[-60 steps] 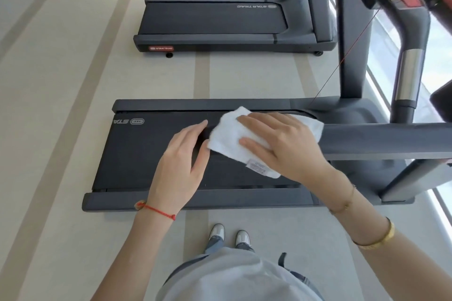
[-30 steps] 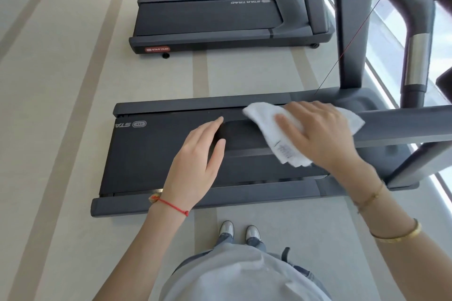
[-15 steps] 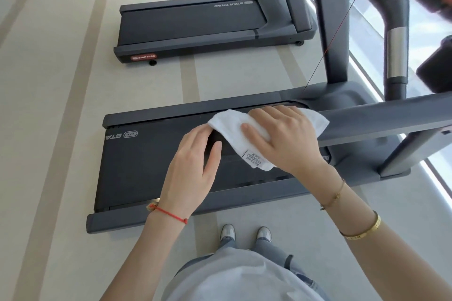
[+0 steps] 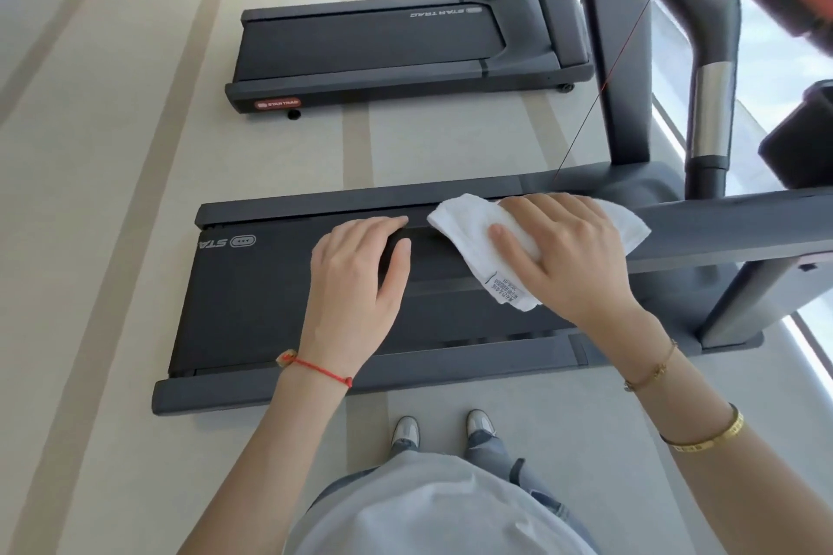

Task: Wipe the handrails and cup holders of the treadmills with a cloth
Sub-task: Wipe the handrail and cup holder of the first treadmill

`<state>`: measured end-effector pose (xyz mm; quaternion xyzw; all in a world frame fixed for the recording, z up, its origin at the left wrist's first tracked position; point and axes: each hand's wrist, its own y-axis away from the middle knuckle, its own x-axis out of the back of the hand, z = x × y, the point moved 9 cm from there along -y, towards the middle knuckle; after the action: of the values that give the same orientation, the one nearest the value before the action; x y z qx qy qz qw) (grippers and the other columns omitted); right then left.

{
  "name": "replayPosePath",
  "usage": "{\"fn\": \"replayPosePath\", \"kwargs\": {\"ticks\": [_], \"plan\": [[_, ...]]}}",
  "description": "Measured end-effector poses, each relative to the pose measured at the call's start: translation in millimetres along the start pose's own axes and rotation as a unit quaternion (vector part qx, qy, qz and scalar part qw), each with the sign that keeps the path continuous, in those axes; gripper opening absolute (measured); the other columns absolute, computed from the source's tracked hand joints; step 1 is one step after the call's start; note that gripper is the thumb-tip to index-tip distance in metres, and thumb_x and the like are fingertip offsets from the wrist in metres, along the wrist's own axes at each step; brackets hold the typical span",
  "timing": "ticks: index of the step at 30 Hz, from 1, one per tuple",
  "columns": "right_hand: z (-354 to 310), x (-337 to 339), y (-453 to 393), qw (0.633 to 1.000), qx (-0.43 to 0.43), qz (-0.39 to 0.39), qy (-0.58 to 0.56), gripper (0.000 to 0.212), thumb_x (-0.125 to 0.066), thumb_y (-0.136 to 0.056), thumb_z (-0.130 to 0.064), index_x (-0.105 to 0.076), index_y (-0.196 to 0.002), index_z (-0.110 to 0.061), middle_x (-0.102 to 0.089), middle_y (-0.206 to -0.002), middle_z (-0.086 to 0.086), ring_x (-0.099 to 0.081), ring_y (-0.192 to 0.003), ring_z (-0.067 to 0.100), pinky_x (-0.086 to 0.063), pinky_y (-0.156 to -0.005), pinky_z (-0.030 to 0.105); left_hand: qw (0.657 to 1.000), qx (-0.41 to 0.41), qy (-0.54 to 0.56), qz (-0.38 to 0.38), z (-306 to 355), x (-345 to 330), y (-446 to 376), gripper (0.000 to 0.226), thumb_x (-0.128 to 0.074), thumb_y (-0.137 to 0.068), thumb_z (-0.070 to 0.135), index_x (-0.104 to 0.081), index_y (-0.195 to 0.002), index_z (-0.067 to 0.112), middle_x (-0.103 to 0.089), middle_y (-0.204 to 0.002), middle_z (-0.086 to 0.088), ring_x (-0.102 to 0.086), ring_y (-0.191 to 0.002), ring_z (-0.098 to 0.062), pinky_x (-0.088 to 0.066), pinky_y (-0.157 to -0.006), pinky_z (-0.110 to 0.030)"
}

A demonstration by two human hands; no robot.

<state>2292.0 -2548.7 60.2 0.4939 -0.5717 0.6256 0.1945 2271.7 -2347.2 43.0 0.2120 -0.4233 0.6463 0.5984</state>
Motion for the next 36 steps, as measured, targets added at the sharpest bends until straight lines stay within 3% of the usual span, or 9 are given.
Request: {"fn": "replayPosePath", "kwargs": {"ticks": [9, 12, 15, 18, 22, 24, 27, 32, 36], "plan": [[14, 3, 11, 0.984, 0.134, -0.089, -0.072, 0.042, -0.046, -0.100, -0.044, -0.058, -0.129, -0.016, -0.063, -0.123, -0.002, -0.059, -0.108, 0.024, -0.044, -0.094, 0.037, 0.997, 0.052, -0.017, 0.052, 1, -1, 5, 0.033, -0.045, -0.099, 0.030, -0.066, -0.122, 0.018, -0.065, -0.123, 0.006, -0.054, -0.121, -0.018, -0.037, -0.109, -0.044], [2, -7, -10, 0.981, 0.123, -0.146, -0.041, 0.049, -0.031, -0.098, -0.055, -0.059, -0.118, -0.021, -0.067, -0.100, -0.005, -0.062, -0.085, 0.023, -0.043, -0.069, 0.033, 0.996, 0.060, -0.028, 0.067, 3, -2, 6, 0.037, -0.042, -0.099, 0.033, -0.065, -0.122, 0.017, -0.064, -0.124, 0.005, -0.054, -0.122, -0.018, -0.036, -0.109, -0.044], [-15, -33, -31, 0.960, 0.119, -0.251, -0.040, 0.042, -0.018, -0.091, -0.066, -0.039, -0.093, -0.030, -0.057, -0.073, -0.009, -0.051, -0.063, 0.023, -0.025, -0.051, 0.029, 0.994, 0.075, -0.029, 0.078, 2, -2, 7, 0.037, -0.042, -0.098, 0.033, -0.065, -0.122, 0.016, -0.064, -0.123, 0.005, -0.054, -0.121, -0.019, -0.037, -0.109, -0.042], [-13, -33, -26, 0.955, 0.154, -0.249, -0.045, 0.047, -0.020, -0.091, -0.068, -0.043, -0.103, -0.029, -0.058, -0.079, -0.008, -0.054, -0.066, 0.023, -0.028, -0.051, 0.030, 0.991, 0.092, -0.020, 0.091, -2, -1, 10, 0.037, -0.046, -0.097, 0.034, -0.064, -0.123, 0.016, -0.064, -0.124, 0.004, -0.053, -0.121, -0.018, -0.039, -0.107, -0.042], [6, -14, -6, 0.962, 0.186, -0.197, -0.027, 0.061, -0.025, -0.097, -0.063, -0.053, -0.128, -0.018, -0.063, -0.099, -0.001, -0.060, -0.079, 0.026, -0.047, -0.068, 0.035, 0.991, 0.100, -0.024, 0.082, -6, -1, 10, 0.040, -0.044, -0.098, 0.038, -0.062, -0.126, 0.016, -0.062, -0.127, 0.004, -0.050, -0.124, -0.017, -0.039, -0.109, -0.041], [6, -17, -7, 0.962, 0.183, -0.202, -0.016, 0.060, -0.023, -0.097, -0.063, -0.054, -0.124, -0.020, -0.063, -0.094, -0.002, -0.059, -0.075, 0.025, -0.047, -0.065, 0.036, 0.991, 0.103, -0.022, 0.078, -6, -2, 10, 0.039, -0.045, -0.099, 0.037, -0.062, -0.127, 0.017, -0.061, -0.129, 0.004, -0.050, -0.125, -0.016, -0.039, -0.109, -0.042], [-4, -29, -28, 0.965, 0.144, -0.220, -0.006, 0.055, -0.014, -0.093, -0.067, -0.050, -0.106, -0.028, -0.055, -0.069, -0.008, -0.048, -0.054, 0.018, -0.029, -0.048, 0.029, 0.992, 0.098, -0.018, 0.080, -6, -1, 11, 0.035, -0.050, -0.100, 0.031, -0.060, -0.129, 0.015, -0.060, -0.130, 0.003, -0.049, -0.126, -0.016, -0.039, -0.109, -0.041], [-32, -71, -49, 0.905, 0.106, -0.389, -0.136, 0.042, -0.020, -0.094, -0.065, -0.048, -0.098, -0.034, -0.062, -0.068, -0.009, -0.058, -0.062, 0.012, -0.043, -0.065, 0.033, 0.992, 0.101, 0.000, 0.078, -13, 3, 15, 0.039, -0.045, -0.101, 0.036, -0.058, -0.131, 0.013, -0.058, -0.131, 0.003, -0.048, -0.125, -0.011, -0.042, -0.107, -0.036], [-29, -52, -41, 0.933, 0.141, -0.312, -0.112, 0.040, -0.016, -0.091, -0.064, -0.042, -0.102, -0.036, -0.050, -0.064, -0.018, -0.047, -0.055, 0.004, -0.034, -0.059, 0.033, 0.993, 0.089, 0.015, 0.078, -19, 6, 18, 0.039, -0.046, -0.101, 0.035, -0.056, -0.133, 0.016, -0.057, -0.132, 0.006, -0.047, -0.127, -0.008, -0.042, -0.107, -0.035]]}}
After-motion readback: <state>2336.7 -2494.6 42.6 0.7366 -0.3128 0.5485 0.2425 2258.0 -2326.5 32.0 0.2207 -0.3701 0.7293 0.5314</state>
